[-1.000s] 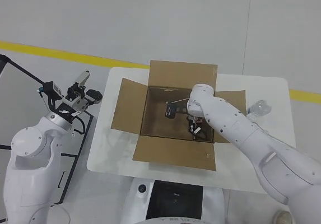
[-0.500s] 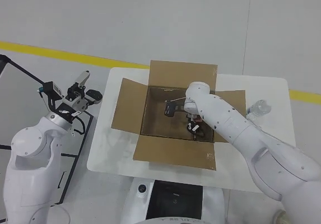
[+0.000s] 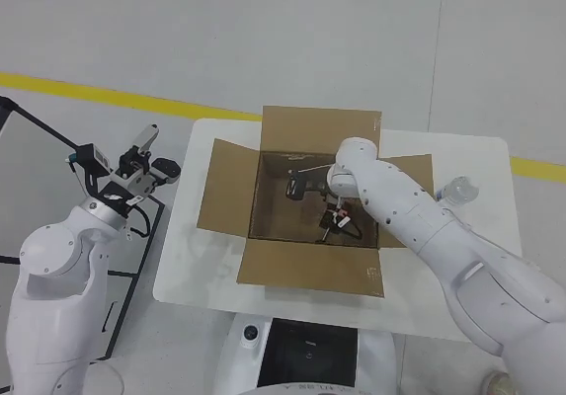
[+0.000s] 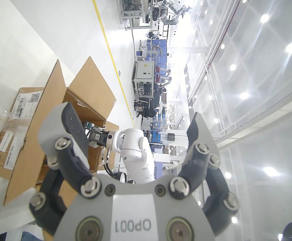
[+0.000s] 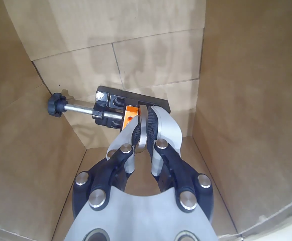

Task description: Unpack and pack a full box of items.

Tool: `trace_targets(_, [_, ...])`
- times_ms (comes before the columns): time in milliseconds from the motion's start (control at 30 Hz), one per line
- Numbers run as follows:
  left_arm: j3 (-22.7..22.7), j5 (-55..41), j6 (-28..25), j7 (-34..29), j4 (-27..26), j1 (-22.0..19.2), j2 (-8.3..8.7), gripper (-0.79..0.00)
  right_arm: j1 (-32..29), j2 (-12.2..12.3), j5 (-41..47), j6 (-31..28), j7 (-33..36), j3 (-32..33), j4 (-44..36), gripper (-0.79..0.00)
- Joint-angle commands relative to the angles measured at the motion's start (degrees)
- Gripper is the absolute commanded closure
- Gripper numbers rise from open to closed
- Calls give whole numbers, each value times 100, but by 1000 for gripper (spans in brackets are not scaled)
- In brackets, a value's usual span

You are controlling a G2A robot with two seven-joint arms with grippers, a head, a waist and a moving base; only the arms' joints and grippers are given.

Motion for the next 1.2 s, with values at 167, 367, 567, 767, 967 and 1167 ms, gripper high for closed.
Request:
trace_targets(167, [0,0,0,0,0,0,0,-785,-129,136,26,-36,114,200,-219,0])
trace_targets(367, [0,0,0,0,0,0,0,-785,-211,229,-24,-40,205,332,-407,-197])
trace_targets(567, [0,0,0,0,0,0,0,-785,-312,298,-86,-48,269,415,-514,-215])
trace_targets(767, [0,0,0,0,0,0,0,-785,-381,334,-147,-49,224,467,-486,-228])
trace_targets(967, [0,0,0,0,0,0,0,-785,-426,328,-273,46,255,441,-457,-52])
trace_targets(1167, [0,0,0,0,0,0,0,-785,-462,313,-499,196,-7,425,-452,0])
